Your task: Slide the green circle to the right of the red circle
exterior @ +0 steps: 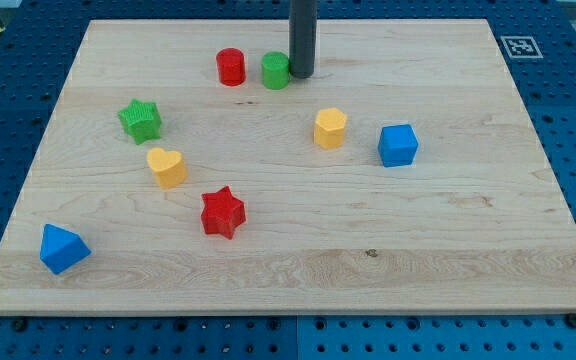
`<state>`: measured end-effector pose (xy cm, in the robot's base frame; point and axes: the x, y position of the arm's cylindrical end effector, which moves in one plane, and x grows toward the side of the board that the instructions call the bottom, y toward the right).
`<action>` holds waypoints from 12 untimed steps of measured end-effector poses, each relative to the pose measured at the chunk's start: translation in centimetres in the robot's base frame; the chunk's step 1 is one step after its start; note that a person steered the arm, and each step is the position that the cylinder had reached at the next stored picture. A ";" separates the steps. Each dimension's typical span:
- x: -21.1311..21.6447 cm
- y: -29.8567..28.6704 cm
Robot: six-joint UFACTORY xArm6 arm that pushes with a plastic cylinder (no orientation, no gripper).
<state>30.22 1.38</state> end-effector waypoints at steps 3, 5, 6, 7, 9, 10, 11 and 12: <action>-1.6 0.0; -1.7 0.4; -1.1 2.9; -0.7 3.2; -0.6 0.4; -0.4 -0.3; 1.0 -0.3; 2.6 -0.2</action>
<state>32.78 1.14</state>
